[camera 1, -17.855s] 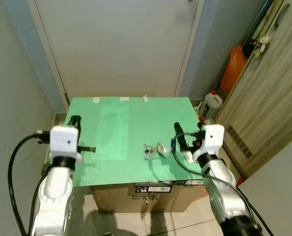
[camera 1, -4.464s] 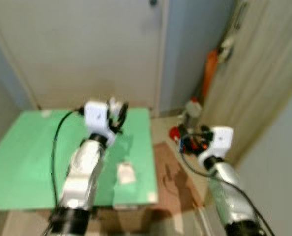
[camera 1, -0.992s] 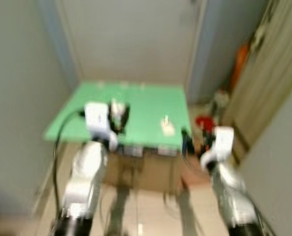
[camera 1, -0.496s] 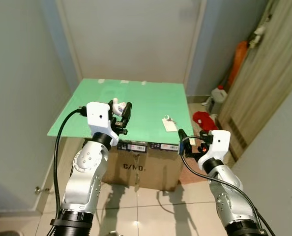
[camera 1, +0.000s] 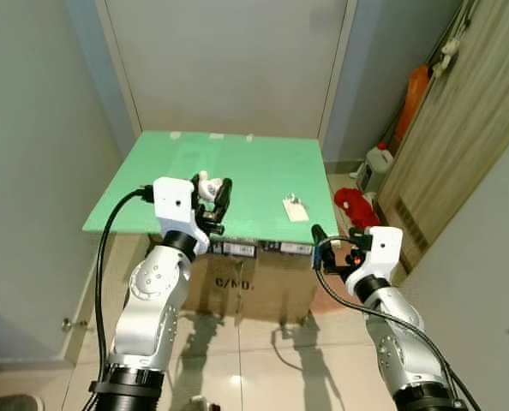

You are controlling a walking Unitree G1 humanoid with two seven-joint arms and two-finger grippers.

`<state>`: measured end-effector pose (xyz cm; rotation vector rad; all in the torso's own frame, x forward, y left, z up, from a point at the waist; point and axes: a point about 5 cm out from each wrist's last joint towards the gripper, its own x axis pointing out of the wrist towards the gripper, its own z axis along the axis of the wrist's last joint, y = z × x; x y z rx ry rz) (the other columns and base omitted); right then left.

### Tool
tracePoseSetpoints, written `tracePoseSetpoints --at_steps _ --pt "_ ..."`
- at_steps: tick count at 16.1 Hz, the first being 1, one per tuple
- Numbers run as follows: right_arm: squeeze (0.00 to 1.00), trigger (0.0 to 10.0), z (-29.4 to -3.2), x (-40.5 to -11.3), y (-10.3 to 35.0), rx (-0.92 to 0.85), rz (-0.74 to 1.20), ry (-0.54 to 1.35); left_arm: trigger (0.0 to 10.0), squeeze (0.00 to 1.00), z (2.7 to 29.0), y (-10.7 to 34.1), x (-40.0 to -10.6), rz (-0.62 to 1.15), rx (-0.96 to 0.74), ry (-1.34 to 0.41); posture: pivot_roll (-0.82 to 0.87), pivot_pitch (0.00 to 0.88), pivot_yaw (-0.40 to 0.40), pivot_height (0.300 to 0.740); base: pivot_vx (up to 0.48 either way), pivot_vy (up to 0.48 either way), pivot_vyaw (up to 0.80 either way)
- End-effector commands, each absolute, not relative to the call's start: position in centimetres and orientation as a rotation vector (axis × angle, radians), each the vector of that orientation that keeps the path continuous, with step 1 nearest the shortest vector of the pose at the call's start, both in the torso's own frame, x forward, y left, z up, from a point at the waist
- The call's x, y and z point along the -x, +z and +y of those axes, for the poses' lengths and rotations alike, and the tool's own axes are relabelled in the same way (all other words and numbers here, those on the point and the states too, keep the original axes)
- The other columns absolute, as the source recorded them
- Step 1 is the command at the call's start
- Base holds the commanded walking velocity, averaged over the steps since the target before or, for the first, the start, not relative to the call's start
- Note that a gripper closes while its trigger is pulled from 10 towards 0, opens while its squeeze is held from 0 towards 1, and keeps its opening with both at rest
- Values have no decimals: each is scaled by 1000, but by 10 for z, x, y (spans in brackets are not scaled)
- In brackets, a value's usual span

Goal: Hang keys on a hook

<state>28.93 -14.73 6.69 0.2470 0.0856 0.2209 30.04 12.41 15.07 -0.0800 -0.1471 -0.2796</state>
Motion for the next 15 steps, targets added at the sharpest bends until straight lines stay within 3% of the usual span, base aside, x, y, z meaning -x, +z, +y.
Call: tracePoseSetpoints --at_steps 1,9,15 --pt "0 10000 -149 -290 66 -252 94 214 0 0 123 154 -300 -154 73 -285 -67 0 1 717 -251 0 0" --pt "0 10000 -147 -290 64 -255 99 210 0 0 125 152 -300 -146 58 -281 -65 0 7 717 -252 0 0" --pt "0 10000 -149 -289 63 -237 105 198 0 0 123 152 -300 -140 48 -292 -67 0 10 717 -91 0 0"
